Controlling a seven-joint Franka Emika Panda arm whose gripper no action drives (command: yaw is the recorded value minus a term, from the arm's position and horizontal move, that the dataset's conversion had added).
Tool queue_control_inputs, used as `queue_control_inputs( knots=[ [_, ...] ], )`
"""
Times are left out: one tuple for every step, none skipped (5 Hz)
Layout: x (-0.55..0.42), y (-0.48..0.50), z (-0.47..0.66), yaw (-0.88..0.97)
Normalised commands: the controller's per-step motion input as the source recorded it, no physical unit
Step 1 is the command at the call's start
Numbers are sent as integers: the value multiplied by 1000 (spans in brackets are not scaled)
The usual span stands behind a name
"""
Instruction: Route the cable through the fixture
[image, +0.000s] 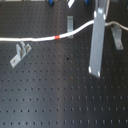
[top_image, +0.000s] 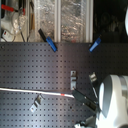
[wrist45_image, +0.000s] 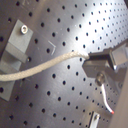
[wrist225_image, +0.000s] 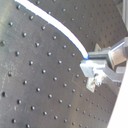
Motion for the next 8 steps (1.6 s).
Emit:
queue_control_inputs(
  knots=[
    [13,35,0,0],
    [-22,-51,488,0],
    [-17,-58,454,-623],
    [4,4,414,-1000],
    [0,1,31,0],
    [-334,277,298,209],
    [3,14,0,0],
    [3,11,0,0]
  ],
)
